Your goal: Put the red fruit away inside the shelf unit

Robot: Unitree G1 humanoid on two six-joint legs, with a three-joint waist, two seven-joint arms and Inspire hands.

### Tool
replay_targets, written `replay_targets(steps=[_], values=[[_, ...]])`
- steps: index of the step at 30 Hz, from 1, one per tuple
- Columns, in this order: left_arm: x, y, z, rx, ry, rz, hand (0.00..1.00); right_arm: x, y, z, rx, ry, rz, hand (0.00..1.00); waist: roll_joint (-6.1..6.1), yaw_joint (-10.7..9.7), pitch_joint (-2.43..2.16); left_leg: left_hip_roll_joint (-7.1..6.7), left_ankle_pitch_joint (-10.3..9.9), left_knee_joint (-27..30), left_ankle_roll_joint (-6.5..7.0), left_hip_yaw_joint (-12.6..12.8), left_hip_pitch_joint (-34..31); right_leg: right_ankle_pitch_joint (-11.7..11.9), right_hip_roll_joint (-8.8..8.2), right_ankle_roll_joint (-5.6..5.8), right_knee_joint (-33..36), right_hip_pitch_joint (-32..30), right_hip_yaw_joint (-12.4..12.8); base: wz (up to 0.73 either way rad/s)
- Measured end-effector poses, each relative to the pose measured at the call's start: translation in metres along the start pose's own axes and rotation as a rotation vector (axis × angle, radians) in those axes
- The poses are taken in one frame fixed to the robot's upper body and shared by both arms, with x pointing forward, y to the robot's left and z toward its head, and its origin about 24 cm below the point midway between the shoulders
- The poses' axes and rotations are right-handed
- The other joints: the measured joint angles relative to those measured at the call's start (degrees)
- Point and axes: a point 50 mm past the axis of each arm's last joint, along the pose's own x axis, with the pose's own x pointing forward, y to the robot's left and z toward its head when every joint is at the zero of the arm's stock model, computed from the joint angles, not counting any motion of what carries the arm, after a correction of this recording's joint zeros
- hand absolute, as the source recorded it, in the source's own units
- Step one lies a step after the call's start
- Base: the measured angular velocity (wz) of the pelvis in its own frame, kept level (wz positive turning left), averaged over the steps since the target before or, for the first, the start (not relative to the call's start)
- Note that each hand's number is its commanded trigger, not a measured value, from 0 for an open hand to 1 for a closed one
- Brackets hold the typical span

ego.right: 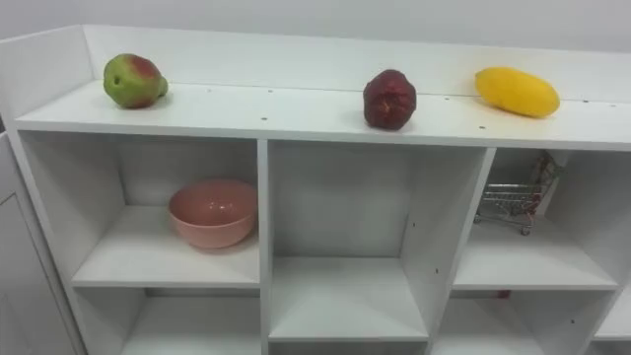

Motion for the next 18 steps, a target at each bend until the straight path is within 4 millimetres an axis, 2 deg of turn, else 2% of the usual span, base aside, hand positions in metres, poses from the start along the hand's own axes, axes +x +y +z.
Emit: replay_targets(steps=[7,14,18], values=[[0.0,0.001,0.003,0.001,-0.018,0.002,0.0,0.0,0.0,0.001,0.0,-0.008,-0.004,0.0,0.39,0.03,0.09,0.01,-0.06,0.04,0.0,0.05,0.01,0.01,0.02,0.0,0.0,-0.04,0.02,0.0],[0.0,0.004,0.01,0.0,-0.047,0.014,0.0,0.0,-0.002,0.005,0.004,-0.033,-0.042,0.0,1.62,0.02,0.23,0.03,-0.06,0.01,0.0,0.16,0.21,0.01,0.01,0.0,0.02,-0.24,0.05,0.0],[0.0,0.006,0.014,0.0,-0.072,0.039,0.0,0.0,-0.001,0.007,0.01,-0.043,-0.064,0.0,1.44,-0.07,0.35,0.03,-0.06,0.04,0.0,0.14,0.11,0.01,0.01,0.0,0.07,-0.02,0.06,0.0]])
